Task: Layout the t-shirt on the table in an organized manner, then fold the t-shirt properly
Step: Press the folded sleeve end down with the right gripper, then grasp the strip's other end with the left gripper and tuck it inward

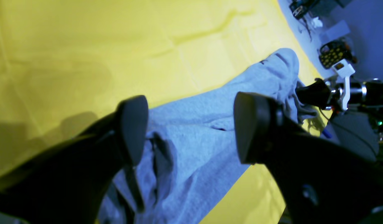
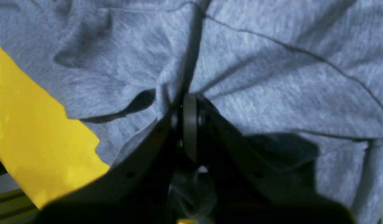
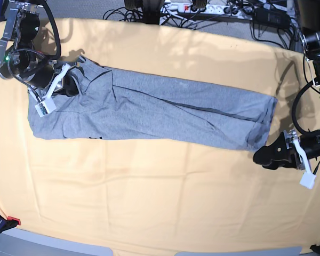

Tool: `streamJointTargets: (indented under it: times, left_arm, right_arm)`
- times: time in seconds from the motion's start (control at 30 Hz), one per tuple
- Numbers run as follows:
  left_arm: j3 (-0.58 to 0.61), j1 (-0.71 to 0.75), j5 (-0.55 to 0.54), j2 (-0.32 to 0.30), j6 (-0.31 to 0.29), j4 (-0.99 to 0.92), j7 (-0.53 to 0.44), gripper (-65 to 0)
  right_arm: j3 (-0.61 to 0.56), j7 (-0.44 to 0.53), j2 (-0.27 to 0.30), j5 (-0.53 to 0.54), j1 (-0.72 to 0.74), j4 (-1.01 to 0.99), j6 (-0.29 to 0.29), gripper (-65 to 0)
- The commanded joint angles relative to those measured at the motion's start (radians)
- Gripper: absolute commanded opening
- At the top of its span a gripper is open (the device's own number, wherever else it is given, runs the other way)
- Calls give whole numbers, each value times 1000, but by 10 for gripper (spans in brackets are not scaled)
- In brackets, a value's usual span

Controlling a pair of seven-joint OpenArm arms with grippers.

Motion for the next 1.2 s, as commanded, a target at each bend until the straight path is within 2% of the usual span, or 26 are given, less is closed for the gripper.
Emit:
streamJointTargets:
  times: [0.0, 0.2, 0.4, 0.47, 0.57, 0.6, 0.73, 1.0, 1.17]
  left_arm:
    - [2, -21, -15, -19, -5, 14, -15, -199]
    - [35, 8, 138, -16, -5, 14, -15, -199]
    - [35, 8, 139, -16, -5, 14, -15, -209]
    - [35, 8, 140, -16, -5, 14, -15, -259]
    - [35, 11, 137, -17, -5, 14, -15, -373]
    - [35, 11, 120, -18, -5, 14, -15, -382]
    - [35, 11, 36, -19, -5, 14, -15, -381]
    - [35, 49, 77, -19, -5, 14, -15, -373]
    - [35, 69, 106, -24, -5, 14, -15, -245]
  right_arm:
    - [4, 12, 14, 15, 8, 16, 5, -650]
    - [4, 12, 14, 19, 8, 16, 5, -650]
    - [4, 12, 14, 18, 8, 16, 5, -650]
    - [4, 12, 14, 18, 8, 16, 5, -650]
    - [4, 13, 14, 19, 8, 16, 5, -650]
    - [4, 13, 14, 18, 8, 16, 5, -650]
    - [4, 13, 14, 18, 8, 16, 5, -650]
    - [4, 13, 14, 18, 8, 16, 5, -650]
    - [4, 12, 14, 19, 8, 16, 5, -650]
